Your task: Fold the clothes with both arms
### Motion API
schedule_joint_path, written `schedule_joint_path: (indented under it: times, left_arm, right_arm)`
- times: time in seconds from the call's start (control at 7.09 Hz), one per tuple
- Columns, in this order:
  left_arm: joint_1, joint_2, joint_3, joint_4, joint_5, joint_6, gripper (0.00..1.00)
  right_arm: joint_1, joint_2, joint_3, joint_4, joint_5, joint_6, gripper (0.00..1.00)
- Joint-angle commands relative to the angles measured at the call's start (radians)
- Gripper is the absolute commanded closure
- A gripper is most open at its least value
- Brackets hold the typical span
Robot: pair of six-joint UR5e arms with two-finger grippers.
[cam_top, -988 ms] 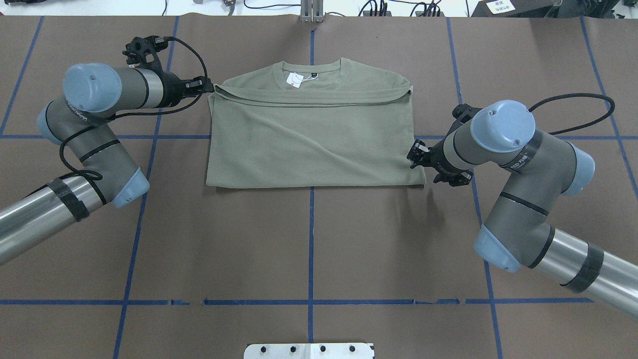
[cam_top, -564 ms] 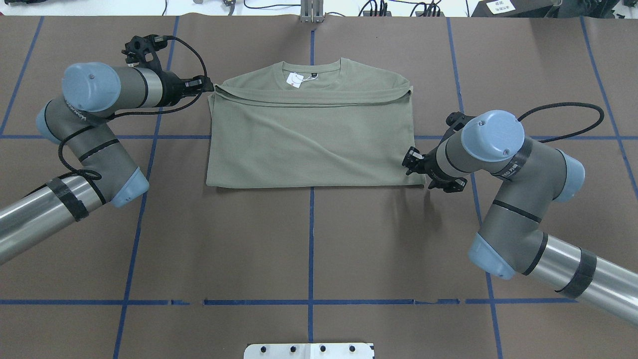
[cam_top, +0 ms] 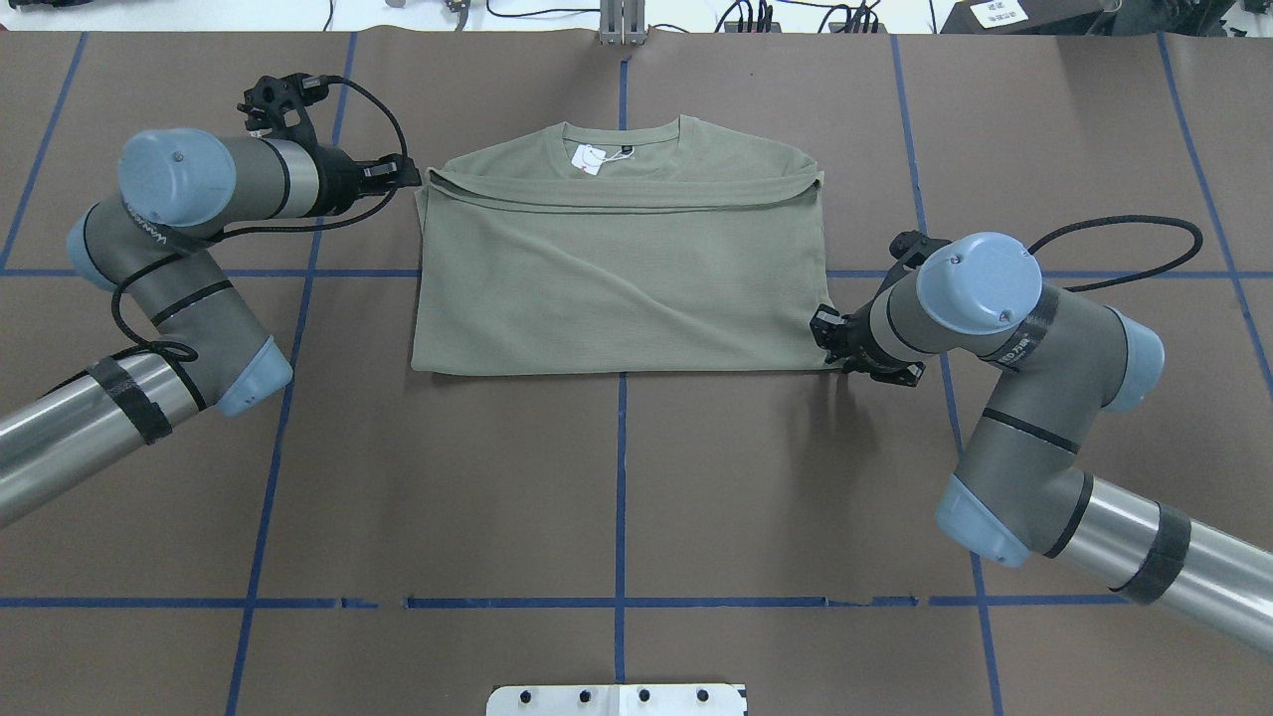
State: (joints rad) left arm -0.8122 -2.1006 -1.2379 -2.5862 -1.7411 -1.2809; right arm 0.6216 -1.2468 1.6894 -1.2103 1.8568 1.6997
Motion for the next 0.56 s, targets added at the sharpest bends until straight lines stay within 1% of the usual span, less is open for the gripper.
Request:
schedule_joint_path:
  times: [0.0, 0.14, 0.28, 0.42]
  left_arm:
    - [0.001, 0.001, 0.0, 0.001, 0.0, 0.002, 0.42]
    - [0.001, 0.001, -0.002, 0.0, 0.0, 0.0, 0.42]
    - [0.001, 0.001, -0.015, 0.0, 0.0, 0.0, 0.42]
    - [-0.001, 0.007, -0.052, 0.001, -0.002, -0.002, 0.42]
  right_arm:
    - [0.0, -0.008, 0.016, 0.002, -0.002, -0.003, 1.0]
    - [0.001, -0.013, 0.042, 0.0, -0.004, -0.002, 1.0]
    - [-0.002, -0.066, 0.121, -0.001, -0.004, 0.004, 1.0]
    - [-0.046, -0.144, 0.233, -0.005, 0.001, 0.009, 1.0]
